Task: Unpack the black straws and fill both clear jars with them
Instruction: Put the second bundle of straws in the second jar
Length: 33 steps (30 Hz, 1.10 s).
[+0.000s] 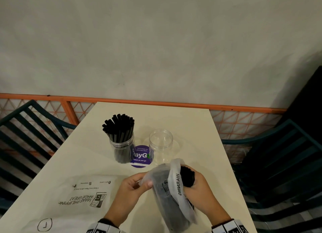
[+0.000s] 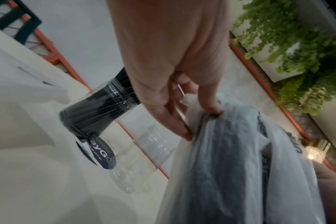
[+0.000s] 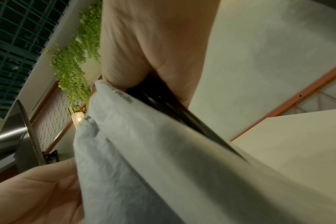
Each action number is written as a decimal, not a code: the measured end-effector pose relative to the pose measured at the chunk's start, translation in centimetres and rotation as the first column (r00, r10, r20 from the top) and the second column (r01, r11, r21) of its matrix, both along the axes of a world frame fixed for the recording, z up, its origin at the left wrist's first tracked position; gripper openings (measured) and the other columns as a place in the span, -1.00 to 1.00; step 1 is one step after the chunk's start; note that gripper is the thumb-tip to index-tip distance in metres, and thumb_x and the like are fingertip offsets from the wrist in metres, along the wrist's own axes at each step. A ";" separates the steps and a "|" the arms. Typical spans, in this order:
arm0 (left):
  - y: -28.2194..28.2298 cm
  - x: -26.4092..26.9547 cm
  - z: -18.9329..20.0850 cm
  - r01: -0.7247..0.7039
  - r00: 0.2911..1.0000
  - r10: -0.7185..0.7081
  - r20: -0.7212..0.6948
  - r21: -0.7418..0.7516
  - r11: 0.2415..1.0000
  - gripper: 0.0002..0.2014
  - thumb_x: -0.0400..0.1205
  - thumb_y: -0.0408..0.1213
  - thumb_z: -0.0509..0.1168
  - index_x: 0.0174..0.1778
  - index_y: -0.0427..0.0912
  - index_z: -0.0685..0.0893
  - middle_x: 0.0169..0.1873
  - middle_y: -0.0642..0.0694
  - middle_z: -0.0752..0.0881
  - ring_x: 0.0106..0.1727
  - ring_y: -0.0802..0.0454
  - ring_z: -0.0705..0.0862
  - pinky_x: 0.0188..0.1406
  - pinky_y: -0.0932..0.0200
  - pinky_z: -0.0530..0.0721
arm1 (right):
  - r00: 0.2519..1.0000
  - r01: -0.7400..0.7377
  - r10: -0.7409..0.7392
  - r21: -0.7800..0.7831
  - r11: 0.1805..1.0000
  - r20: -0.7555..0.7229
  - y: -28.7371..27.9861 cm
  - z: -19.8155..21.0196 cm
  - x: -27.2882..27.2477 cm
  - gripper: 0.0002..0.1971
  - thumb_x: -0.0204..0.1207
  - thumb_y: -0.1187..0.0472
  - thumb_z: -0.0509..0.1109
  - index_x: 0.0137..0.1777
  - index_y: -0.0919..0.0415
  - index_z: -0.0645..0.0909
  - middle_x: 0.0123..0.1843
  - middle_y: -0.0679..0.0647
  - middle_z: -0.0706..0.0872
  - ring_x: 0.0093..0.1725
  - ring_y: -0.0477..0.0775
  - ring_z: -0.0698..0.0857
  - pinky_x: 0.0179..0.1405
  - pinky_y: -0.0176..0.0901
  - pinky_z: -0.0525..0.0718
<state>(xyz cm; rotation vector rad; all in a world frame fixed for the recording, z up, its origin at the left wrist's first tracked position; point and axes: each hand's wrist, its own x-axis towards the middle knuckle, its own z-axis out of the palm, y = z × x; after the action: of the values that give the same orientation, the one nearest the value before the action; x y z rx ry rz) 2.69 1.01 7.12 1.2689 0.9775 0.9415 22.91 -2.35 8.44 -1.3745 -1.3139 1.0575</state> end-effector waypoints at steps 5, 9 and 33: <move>-0.3 1.3 0.1 -0.203 0.969 0.214 -0.121 0.101 0.974 -0.68 0.37 -0.48 0.47 -0.60 -0.20 0.50 -0.68 0.06 0.39 -0.57 0.17 0.28 -0.58 0.39 0.30 | 0.980 -0.201 0.201 -0.042 0.979 0.002 -0.2 0.5 0.2 -0.54 0.33 0.23 0.51 0.21 -0.10 0.52 0.10 -0.19 0.73 0.17 -0.18 0.68 0.15 -0.42 0.58; -0.8 1.9 -0.3 -0.189 0.960 0.213 -0.184 0.137 0.972 -0.62 0.42 -0.54 0.37 -0.64 -0.07 0.53 -0.69 0.01 0.55 -0.52 0.11 0.43 -0.43 0.30 0.46 | 0.987 -0.152 0.152 -0.003 0.988 0.049 -0.1 0.2 0.0 -0.52 0.26 0.11 0.52 0.20 -0.04 0.50 0.05 -0.18 0.74 0.10 -0.17 0.70 0.11 -0.31 0.61; -0.2 1.2 -1.4 -0.028 0.993 0.038 0.109 -0.098 0.995 -0.93 0.50 -0.43 0.30 -0.20 -0.30 0.53 -0.38 -0.24 0.61 -0.29 -0.08 0.53 -0.28 0.19 0.62 | 0.955 -0.297 0.297 -0.059 0.953 0.000 -1.2 -2.0 0.5 0.13 0.07 0.16 0.73 0.51 -0.05 0.01 0.46 -0.11 0.41 0.45 -0.25 0.44 0.36 -0.45 0.41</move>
<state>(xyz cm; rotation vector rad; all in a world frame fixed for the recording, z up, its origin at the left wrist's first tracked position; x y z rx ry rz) 3.84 0.81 5.68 1.1108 0.9480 0.9688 23.37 -3.51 6.43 -1.2492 -1.5408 1.3008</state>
